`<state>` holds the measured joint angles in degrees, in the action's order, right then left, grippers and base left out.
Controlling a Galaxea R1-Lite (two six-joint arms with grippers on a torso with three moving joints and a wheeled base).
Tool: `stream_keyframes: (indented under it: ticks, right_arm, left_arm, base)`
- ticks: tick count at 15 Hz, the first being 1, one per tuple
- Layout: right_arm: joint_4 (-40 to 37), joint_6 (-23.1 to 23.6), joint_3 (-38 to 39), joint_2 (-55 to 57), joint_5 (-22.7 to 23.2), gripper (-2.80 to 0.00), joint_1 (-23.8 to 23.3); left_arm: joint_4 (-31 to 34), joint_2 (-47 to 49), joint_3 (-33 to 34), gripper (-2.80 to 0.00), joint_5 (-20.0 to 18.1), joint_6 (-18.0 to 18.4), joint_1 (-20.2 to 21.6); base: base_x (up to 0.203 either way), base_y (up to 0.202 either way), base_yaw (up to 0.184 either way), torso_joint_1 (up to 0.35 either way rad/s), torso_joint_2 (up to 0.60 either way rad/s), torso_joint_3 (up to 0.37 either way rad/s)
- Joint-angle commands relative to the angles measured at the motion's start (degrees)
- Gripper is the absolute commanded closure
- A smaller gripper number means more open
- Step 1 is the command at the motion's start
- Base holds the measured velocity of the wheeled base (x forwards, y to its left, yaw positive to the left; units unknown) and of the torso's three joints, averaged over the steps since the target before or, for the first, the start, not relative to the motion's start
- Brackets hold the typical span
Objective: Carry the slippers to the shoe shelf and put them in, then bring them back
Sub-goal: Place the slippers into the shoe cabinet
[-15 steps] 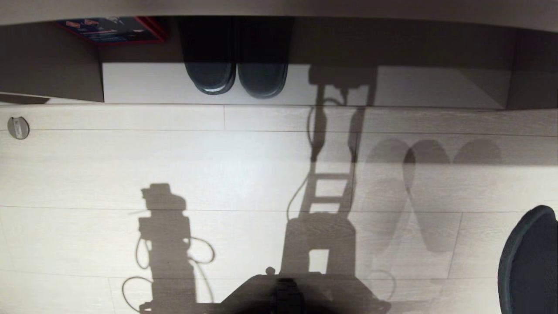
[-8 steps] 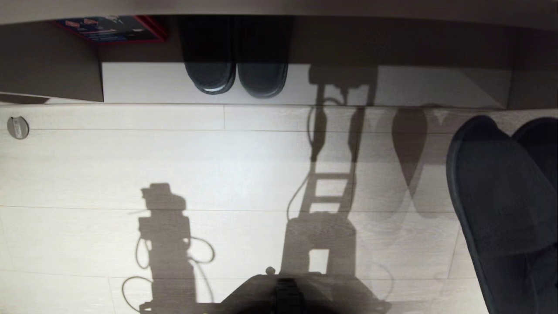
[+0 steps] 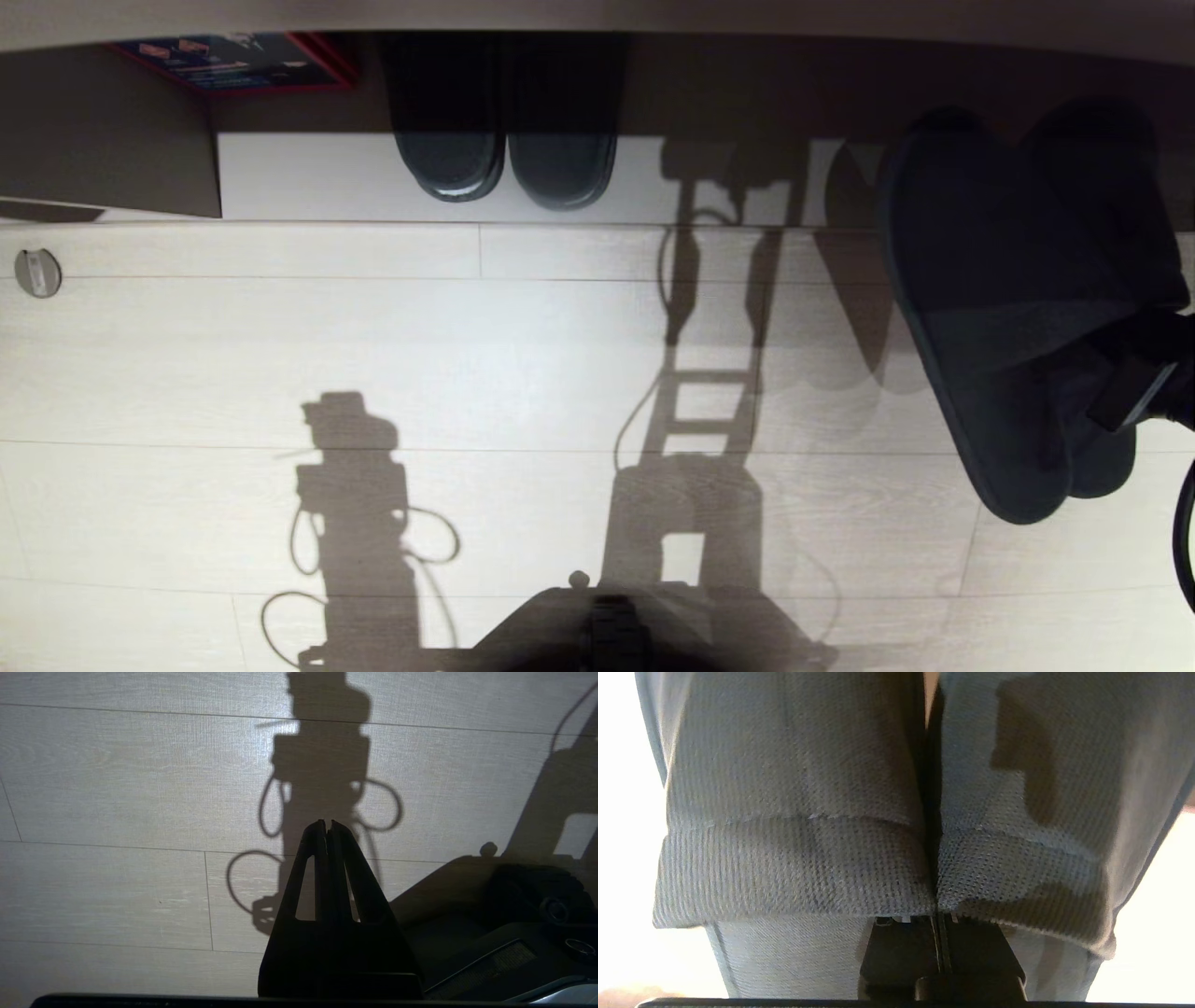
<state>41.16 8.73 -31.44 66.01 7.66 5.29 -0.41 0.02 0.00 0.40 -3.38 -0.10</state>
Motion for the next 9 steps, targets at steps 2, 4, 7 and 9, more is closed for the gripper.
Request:
stream_keyframes:
  ticks: [2,4,7,9]
  right_arm:
    - [4.40,0.09,-1.18,6.33,0.09,0.00,0.77]
    - [9.77,0.64,-2.08,10.16,-0.26,0.00,1.98]
    - [10.56,1.02,-5.30,12.74,-1.17,0.00,5.17]
    - [10.74,1.10,-6.18,15.40,-2.82,0.00,5.50]
  left_arm:
    - [-0.02,-0.11,0.00,0.00,0.04,-0.05,0.01]
    - [0.06,-0.02,0.00,0.00,0.04,0.04,0.01]
    - [0.06,-0.04,0.00,0.00,0.04,-0.05,0.01]
    - [0.06,-0.10,0.00,0.00,0.04,-0.05,0.01]
  base:
    - [0.000,0.000,0.000,0.000,0.00,0.000]
    - [0.000,0.000,0.000,0.000,0.00,0.000]
    - [0.000,0.000,0.000,0.000,0.00,0.000]
    - [0.000,0.000,0.000,0.000,0.00,0.000]
